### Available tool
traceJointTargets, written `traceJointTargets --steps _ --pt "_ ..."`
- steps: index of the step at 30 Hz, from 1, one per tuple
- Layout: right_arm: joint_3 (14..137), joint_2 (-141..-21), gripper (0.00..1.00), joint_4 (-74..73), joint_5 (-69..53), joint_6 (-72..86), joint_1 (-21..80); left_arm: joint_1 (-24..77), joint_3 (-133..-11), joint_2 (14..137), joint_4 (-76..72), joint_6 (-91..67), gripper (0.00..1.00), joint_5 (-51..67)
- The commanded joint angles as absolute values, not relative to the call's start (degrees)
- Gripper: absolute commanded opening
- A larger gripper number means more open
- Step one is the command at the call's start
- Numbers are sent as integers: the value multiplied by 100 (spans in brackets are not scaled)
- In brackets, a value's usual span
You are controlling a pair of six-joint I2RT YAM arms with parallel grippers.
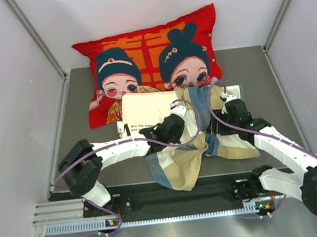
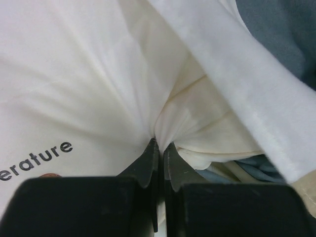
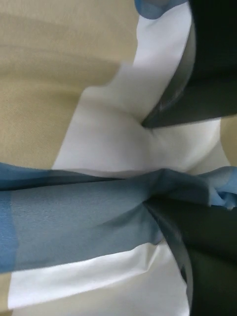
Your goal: Remove the pillowcase from the pillow
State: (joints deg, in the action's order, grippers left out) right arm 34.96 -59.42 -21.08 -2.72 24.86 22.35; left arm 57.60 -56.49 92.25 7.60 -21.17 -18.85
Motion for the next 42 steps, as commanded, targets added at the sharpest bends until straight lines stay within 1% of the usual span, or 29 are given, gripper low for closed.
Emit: traceJointTargets --steps 1,2,4,5,7,8,13,18,21,25,30,32,33,34,35,36,37,39,42 --pt "3261 -6213 53 -1793 -413 2689 2241 5652 -5915 9062 1116 -2259 0 -1942" --pt "3235 -6275 38 -1758 -413 2698 2241 5643 -6002 9035 1116 -2250 0 -1934" --pt "3234 -6477 26 -1670 -378 2698 2241 5590 -6073 8957 1125 -2250 0 -1907" --pt "3269 -6547 13 -1653 -343 2698 2241 5564 -6134 8913 1160 -2233 0 -1907" --pt "3427 -6714 3 -1670 -220 2655 2233 5493 -6187 8746 1230 -2198 0 -1933" --pt "3497 -6741 0 -1740 -168 2646 2232 5458 -6222 8676 1291 -2145 0 -1960" --pt "4165 -6706 0 -2161 289 2268 1978 5028 -6170 7965 1801 -1934 0 -1978" --pt "4867 -6548 0 -2609 387 1838 1381 4475 -6021 7392 2206 -1653 0 -1872" --pt "5106 -6539 0 -2716 361 1714 1257 4342 -5968 7146 2390 -1565 0 -1863" --pt "5037 -6609 0 -2594 27 1749 1248 4324 -5845 7057 2356 -1564 0 -1618" --pt "4509 -6583 0 -2206 -684 1907 1292 4333 -5599 7268 2118 -1634 0 -1056" --pt "4430 -6557 22 -2197 -721 1881 1309 4333 -5371 7295 1970 -1758 0 -941" --pt "4404 -6504 35 -2223 -721 1863 1301 4342 -5283 7295 1917 -1793 0 -880" --pt "4421 -6460 59 -2250 -686 1820 1301 4342 -5108 7286 1881 -1880 0 -792" --pt "4464 -6425 68 -2267 -668 1750 1318 4350 -5028 7269 1846 -1916 0 -721" --pt "4595 -6364 74 -2320 -642 1706 1310 4359 -4949 7225 1811 -1960 0 -660" --pt "4692 -6363 82 -2338 -659 1670 1310 4368 -4818 7190 1776 -2021 0 -511" --pt "5077 -6494 85 -2434 -799 1538 1301 4430 -4685 7120 1732 -2100 0 -431" --pt "5579 -6845 86 -2356 -983 1556 1301 4552 -4474 7023 1723 -2346 0 -343"
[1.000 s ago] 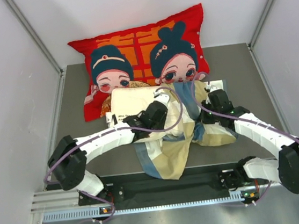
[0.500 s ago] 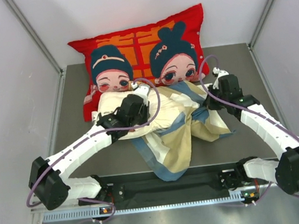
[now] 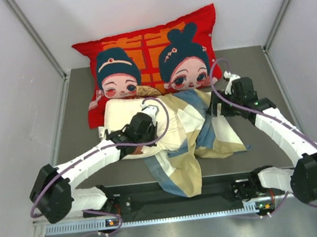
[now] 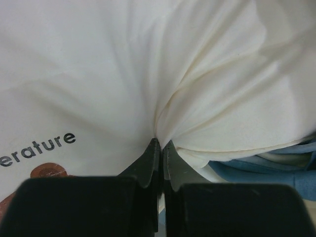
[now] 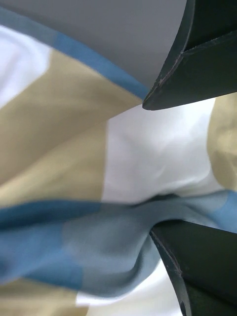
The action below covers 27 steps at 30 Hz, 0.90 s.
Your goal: Remove the pillowcase from the pillow
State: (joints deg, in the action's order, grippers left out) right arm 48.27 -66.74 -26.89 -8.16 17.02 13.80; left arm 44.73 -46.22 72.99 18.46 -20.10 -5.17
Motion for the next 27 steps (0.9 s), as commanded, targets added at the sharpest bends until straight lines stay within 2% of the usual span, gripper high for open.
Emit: traceJointTargets --steps 1,19,26,27 --pt "5685 -6925 86 -2303 -1028 1582 1309 4588 -4369 7005 1723 -2399 0 -325" --pt "7760 -9437 87 -1477 -1152 1802 2557 4746 -3832 6609 1784 -2839 0 -211" --pt "7752 -10353 85 -1503 -266 1617 3032 4825 -3806 6557 1705 -2690 0 -290" --pt "7682 -10397 80 -1477 -185 1652 3067 4825 -3823 6548 1714 -2655 0 -307"
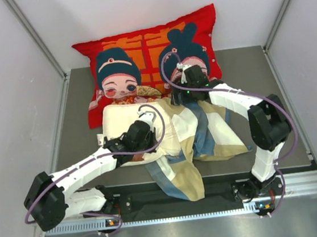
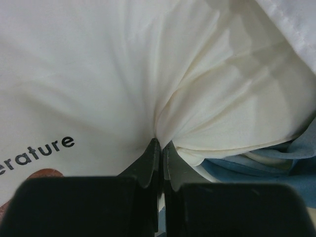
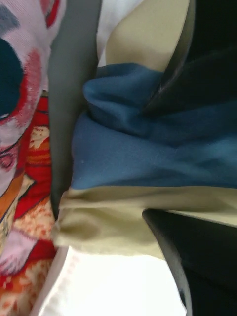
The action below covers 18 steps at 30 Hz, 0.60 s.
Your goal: Remove the pillowcase from the pillow
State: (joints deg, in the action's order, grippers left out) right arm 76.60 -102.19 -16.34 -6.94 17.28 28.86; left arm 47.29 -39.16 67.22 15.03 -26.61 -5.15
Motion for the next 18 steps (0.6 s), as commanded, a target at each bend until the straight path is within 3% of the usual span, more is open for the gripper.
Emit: traceJointTargets --steps 1,2,3,5,6,7,10,13,14,18 --pt "7516 -10432 72 -1450 -80 1670 3120 4834 -3841 6522 1723 -2646 0 -351" --pt "7436 -10441 62 -1424 -53 1687 3129 4834 -3910 6495 1757 -2602 0 -378" --pt "7357 -10424 43 -1406 -53 1740 3138 4825 -3963 6469 1775 -2584 0 -421" --pt "7137 -10398 21 -1362 -53 1784 3155 4825 -4173 6434 1863 -2505 0 -535" --pt "7067 -10371 9 -1345 -44 1810 3147 4834 -4262 6425 1889 -2479 5 -597" --pt "6936 -10319 4 -1310 -27 1819 3155 4834 -4358 6407 1898 -2435 23 -650" --pt "6716 -10196 0 -1240 -26 1828 3164 4825 -4877 6442 1925 -2172 46 -948" --pt "6592 -10117 0 -1222 -26 1837 3164 4816 -5343 6486 1715 -1803 57 -1282" --pt "6583 -10099 0 -1204 -35 1828 3164 4816 -5474 6504 1488 -1576 66 -1362" --pt "6548 -10063 0 -1178 -62 1863 3164 4345 -5765 6942 1275 -1231 85 -1381"
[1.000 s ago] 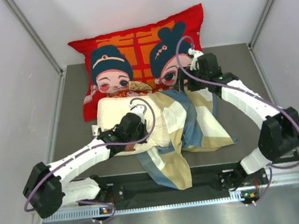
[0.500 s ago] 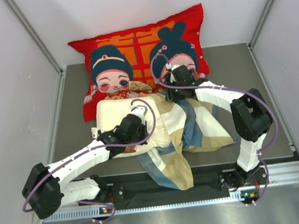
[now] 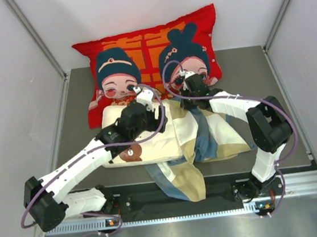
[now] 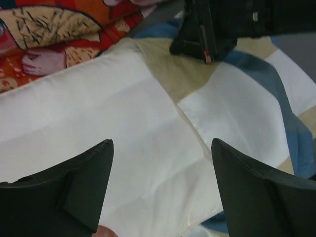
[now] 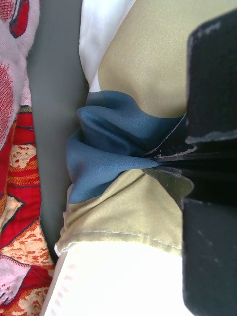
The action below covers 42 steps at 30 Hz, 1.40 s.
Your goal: Remove the pillowcase from the pillow
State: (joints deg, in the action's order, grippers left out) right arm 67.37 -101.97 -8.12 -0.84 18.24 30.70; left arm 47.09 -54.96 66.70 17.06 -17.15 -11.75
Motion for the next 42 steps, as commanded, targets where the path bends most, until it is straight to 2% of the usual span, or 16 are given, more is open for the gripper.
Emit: traceJointTargets --steps 1,3,10,17,26,32,33,35,36,37,40,42 --pt "6548 -10037 0 -1178 -96 1872 3173 4194 -5783 7230 1214 -1222 90 -1110" --pt "6522 -10020 0 -1160 -114 1898 3173 3843 -5722 7496 951 -1178 97 -1037" --pt "6363 -9923 0 -1029 -272 1977 3173 3472 -5221 8234 -989 -230 99 -633" --pt "6232 -9844 0 -941 -395 2074 3173 3226 -5353 8920 -1774 683 99 246" --pt "6170 -9782 0 -949 -431 2083 3173 2532 -5809 9825 -1425 870 98 1783" --pt "6126 -9738 0 -967 -404 2074 3164 2417 -6802 10669 209 1195 91 2731" --pt "6135 -9738 0 -967 -396 2083 3173 2417 -6898 10774 394 1221 88 2812" --pt "6143 -9756 0 -993 -378 2057 3173 2417 -7084 10959 904 1274 76 3057" --pt "6152 -9756 0 -993 -369 2065 3173 2417 -7093 10986 992 1283 68 3111" --pt "6161 -9765 0 -984 -360 2074 3173 2417 -7041 11012 1063 1266 53 3120" --pt "6214 -9782 0 -993 -360 2092 3173 2417 -6891 10917 1160 1161 38 3129" --pt "6257 -9791 0 -1011 -352 2109 3173 2417 -6856 10846 1300 1108 22 3120"
